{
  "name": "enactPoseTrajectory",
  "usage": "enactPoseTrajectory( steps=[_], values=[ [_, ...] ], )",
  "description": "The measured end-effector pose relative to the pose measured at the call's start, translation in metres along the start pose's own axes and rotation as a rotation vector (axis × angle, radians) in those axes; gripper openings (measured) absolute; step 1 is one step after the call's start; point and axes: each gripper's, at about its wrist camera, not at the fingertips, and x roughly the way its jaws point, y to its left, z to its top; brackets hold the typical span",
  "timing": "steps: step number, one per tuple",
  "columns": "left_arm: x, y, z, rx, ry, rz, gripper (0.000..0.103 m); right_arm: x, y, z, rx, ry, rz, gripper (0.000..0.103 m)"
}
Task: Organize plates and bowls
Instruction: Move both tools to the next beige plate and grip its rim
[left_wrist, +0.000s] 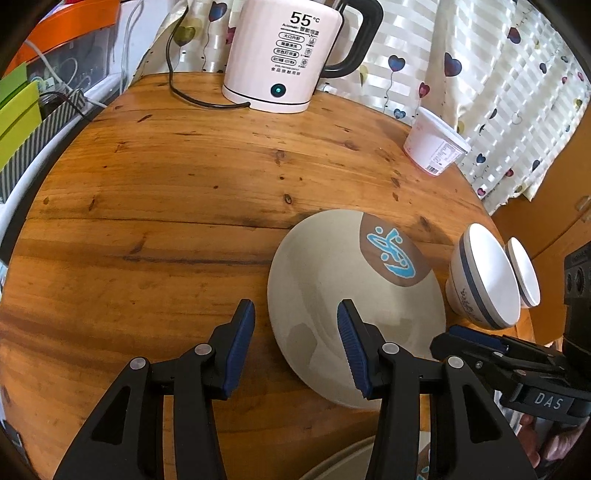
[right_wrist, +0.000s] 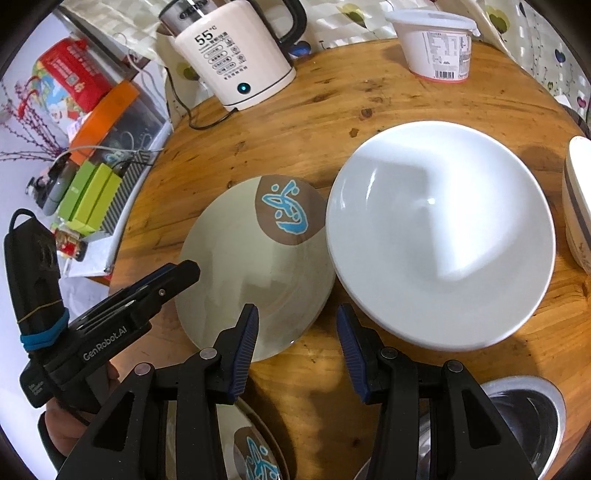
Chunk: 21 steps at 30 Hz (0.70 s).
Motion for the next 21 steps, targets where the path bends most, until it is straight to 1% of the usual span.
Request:
enactPoseTrajectory(
  steps=[2,5,10,16,21],
  values=[
    [0.003,-0.001,0.001,0.005,0.002,0.001,0.048,0.002,0.0,0.001,0.0,0.002,-0.005,0.044],
    [0.008,-0.002,0.003,0.016,0.011,0.004,0.041,0.005,-0.002,0.003,0.0,0.004,-0.013,0.042],
    [0.012,-0.004,0.004,0.033,0.015,0.014,0.033,0.007,-0.003,0.005,0.0,0.004,-0.021,0.032],
    [0.011,-0.001,0.004,0.028,0.011,0.013,0.03,0.01,-0.002,0.007,-0.008,0.005,-0.031,0.027],
    [0.008,0.001,0.002,0.02,0.007,0.015,0.03,0.008,0.002,0.006,-0.021,-0.002,-0.024,0.027]
  ],
)
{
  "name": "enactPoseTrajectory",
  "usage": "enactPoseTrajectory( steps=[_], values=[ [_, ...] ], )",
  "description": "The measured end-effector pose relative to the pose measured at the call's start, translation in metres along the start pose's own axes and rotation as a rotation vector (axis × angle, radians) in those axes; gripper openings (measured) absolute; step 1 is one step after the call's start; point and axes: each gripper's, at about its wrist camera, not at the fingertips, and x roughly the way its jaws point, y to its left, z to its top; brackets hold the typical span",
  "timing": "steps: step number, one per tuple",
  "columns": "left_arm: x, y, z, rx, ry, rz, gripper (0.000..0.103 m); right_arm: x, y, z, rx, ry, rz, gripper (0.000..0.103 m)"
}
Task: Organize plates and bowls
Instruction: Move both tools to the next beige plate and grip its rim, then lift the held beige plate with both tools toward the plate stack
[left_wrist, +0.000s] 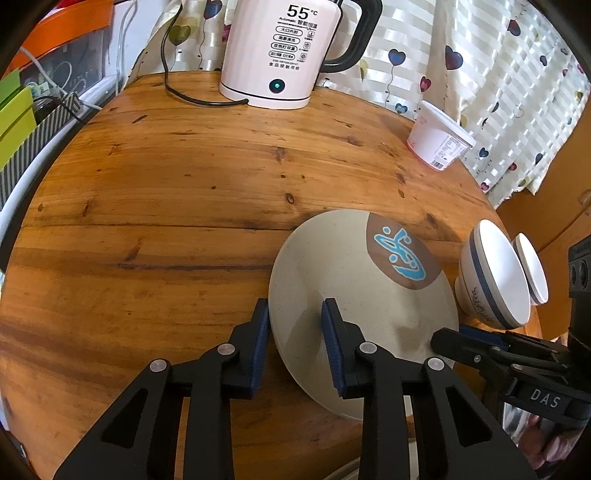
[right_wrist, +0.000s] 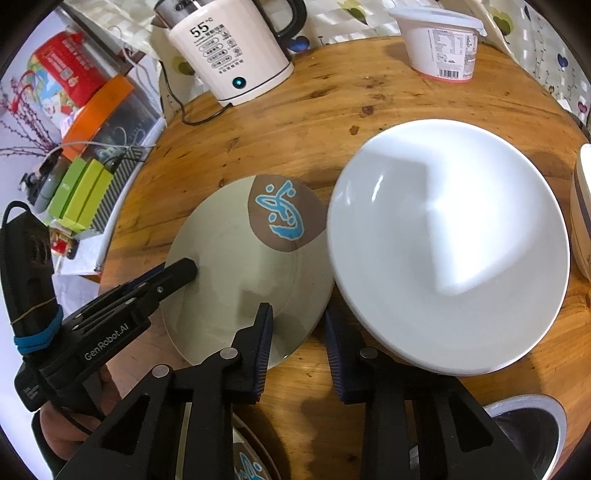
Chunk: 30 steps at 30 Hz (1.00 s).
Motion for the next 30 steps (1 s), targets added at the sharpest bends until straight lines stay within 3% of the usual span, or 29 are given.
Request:
enactPoseTrajectory(
  steps=[30],
  values=[
    [-0.051,0.001,-0.02,-0.032,-0.063,0.027,0.03,-0.028,0.026,-0.012,-0.074,-0.046,0.036,0.027]
  ],
)
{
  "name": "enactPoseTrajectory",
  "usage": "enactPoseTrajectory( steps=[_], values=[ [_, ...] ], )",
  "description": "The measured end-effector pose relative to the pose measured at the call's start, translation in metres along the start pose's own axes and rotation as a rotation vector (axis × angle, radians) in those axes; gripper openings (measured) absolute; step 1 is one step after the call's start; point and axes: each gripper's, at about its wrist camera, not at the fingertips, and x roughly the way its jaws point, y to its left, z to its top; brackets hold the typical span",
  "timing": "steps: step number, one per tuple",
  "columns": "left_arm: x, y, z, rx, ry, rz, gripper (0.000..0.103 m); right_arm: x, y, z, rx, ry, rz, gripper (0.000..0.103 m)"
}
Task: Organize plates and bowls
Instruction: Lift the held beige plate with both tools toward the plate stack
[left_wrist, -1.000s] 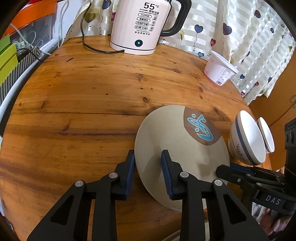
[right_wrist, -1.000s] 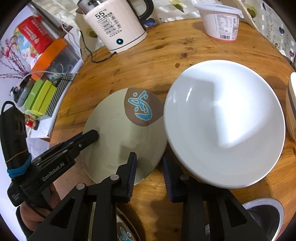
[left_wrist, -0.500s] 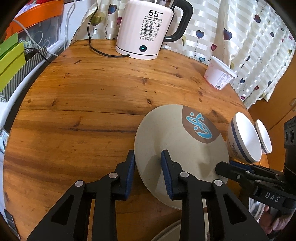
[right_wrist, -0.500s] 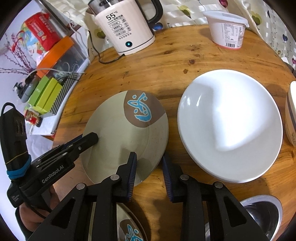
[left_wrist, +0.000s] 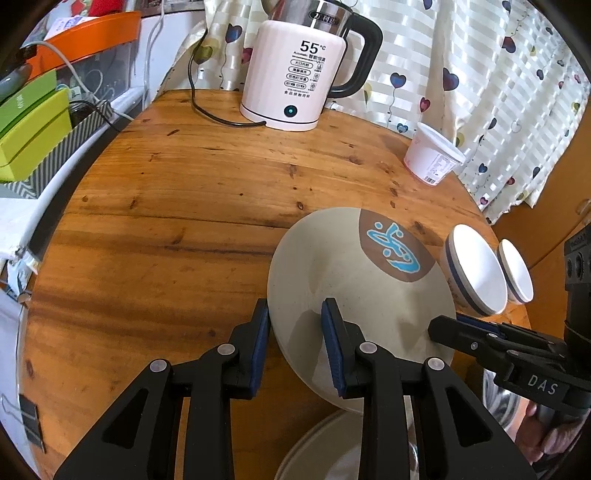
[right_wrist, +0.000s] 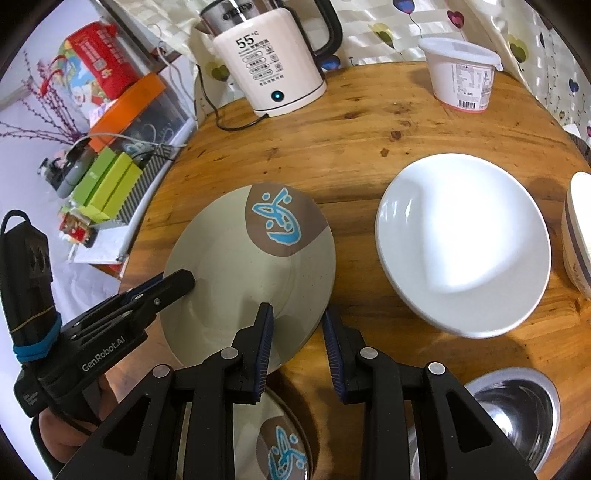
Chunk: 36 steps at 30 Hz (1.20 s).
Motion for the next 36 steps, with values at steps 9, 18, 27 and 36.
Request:
enactPoseTrajectory(
  steps=[9,18,27,36],
  values=[
    [-0.02,-0.004,-0.025,-0.019,-0.007,0.007,0.03,-0.012,0.006,-0.02,-0.017,0.004,0.011,0.027],
    [-0.037,-0.007,-0.052,-0.04,-0.012,0.018,0.03,-0.02,0.011,-0.041,-0.041,0.015,0.017,0.027],
    [-0.052,-0.007,-0.081,-0.061,-0.013,0.03,0.03,-0.026,0.017,-0.064,-0.071,0.034,0.018,0.027],
    [-0.066,-0.011,-0.106,-0.079,-0.019,0.038,0.03,-0.032,0.021,-0.084,-0.101,0.045,0.018,0.027]
  ],
)
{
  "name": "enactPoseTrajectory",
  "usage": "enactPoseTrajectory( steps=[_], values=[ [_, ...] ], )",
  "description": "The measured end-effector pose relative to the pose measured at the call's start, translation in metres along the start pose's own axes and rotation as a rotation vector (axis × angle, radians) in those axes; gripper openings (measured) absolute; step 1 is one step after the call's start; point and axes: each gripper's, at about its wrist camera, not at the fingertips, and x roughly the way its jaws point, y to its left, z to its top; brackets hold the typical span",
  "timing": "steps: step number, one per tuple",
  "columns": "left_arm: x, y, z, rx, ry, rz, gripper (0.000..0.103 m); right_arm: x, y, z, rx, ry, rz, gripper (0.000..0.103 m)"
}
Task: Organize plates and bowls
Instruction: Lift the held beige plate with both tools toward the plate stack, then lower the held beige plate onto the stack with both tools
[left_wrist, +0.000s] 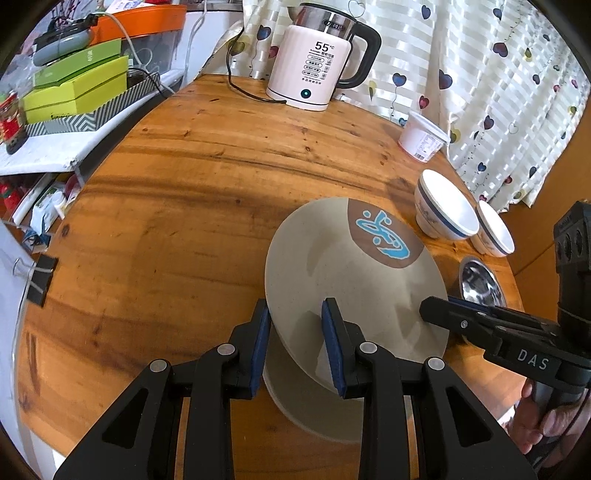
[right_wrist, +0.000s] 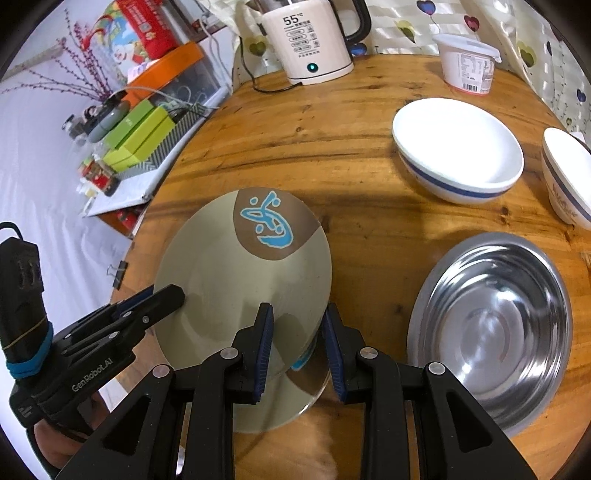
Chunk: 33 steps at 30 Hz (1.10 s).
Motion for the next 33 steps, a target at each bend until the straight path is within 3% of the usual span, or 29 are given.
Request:
enactPoseTrajectory(
  steps=[13,33],
  values=[
    [-0.009,-0.004,-0.026,-0.017,0.017,0.016,0.03,-0.001,0.001,-0.019,-0.02,0.022,0.001,0.027],
    [-0.011,-0.012,-0.039,-0.024,0.023,0.034,0.03,-0.002,0.006,-0.025,-0.089,0.015,-0.038,0.029]
  ],
)
